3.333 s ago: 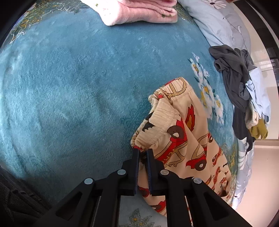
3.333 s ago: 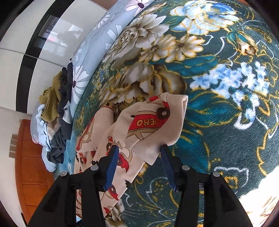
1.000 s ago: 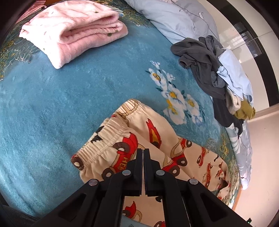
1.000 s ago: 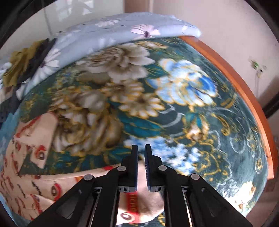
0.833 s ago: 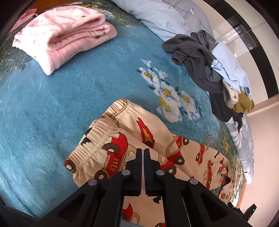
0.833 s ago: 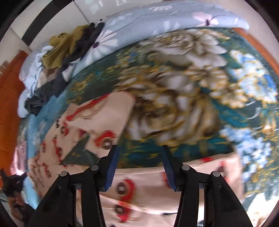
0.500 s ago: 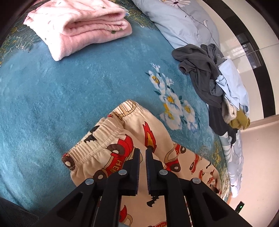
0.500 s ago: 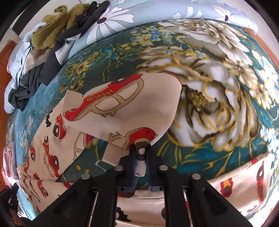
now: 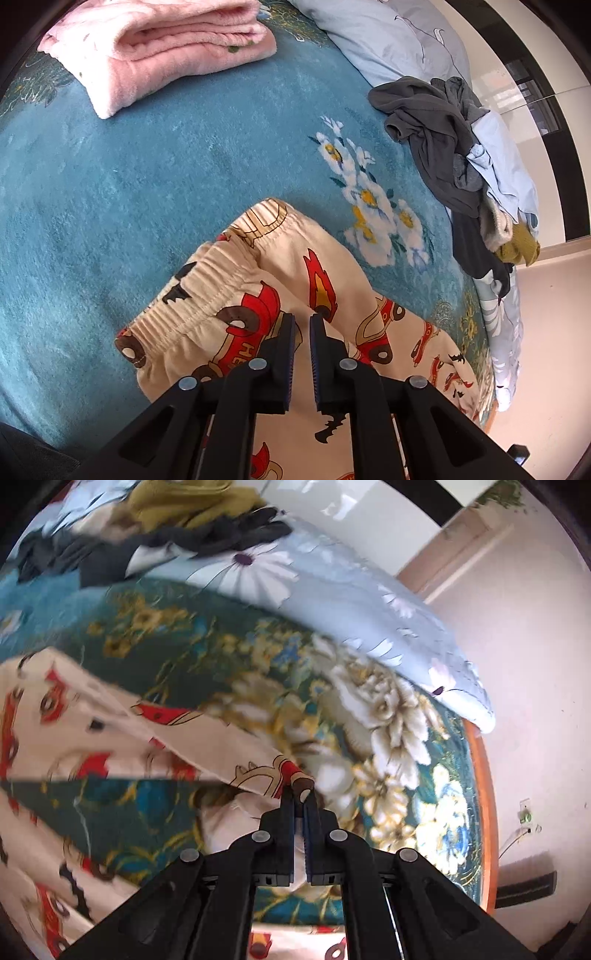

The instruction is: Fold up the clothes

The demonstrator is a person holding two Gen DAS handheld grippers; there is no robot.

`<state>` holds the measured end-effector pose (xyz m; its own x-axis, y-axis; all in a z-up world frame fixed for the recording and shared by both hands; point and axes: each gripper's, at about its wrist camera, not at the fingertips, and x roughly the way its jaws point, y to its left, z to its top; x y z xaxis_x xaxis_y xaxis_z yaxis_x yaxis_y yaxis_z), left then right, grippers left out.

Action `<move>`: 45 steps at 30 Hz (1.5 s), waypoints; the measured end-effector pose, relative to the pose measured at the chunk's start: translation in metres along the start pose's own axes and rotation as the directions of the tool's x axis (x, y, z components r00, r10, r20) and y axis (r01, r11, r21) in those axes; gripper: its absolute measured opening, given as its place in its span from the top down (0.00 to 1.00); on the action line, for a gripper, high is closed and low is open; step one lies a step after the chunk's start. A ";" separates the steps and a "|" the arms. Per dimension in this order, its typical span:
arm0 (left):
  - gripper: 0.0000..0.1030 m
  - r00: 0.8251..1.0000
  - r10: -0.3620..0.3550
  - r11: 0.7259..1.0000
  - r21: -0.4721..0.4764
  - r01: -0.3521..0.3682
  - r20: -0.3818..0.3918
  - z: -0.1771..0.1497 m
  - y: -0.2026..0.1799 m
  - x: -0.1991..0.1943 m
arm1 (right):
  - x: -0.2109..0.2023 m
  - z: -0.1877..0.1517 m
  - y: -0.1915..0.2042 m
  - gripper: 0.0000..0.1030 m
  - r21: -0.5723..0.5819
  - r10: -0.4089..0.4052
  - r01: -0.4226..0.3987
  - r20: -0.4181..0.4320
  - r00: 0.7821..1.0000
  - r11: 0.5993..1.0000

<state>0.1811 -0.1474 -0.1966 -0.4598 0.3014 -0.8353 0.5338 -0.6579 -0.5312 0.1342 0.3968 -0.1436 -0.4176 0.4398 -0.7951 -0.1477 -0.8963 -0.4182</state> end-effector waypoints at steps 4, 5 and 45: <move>0.89 1.000 -0.004 1.000 -0.006 0.004 -0.013 0.001 0.000 0.004 | 0.002 -0.008 -0.014 0.97 0.069 0.056 -0.054 -0.020 0.998 0.996; 0.88 1.000 -0.005 1.000 0.008 0.005 -0.009 0.001 -0.003 0.004 | 0.002 -0.010 -0.017 0.97 0.086 0.070 -0.067 -0.024 0.997 0.994; 0.87 0.992 -0.125 0.976 0.182 0.120 0.017 0.112 -0.033 0.002 | -0.004 -0.017 -0.002 0.39 0.369 0.336 -0.259 -0.161 0.928 0.893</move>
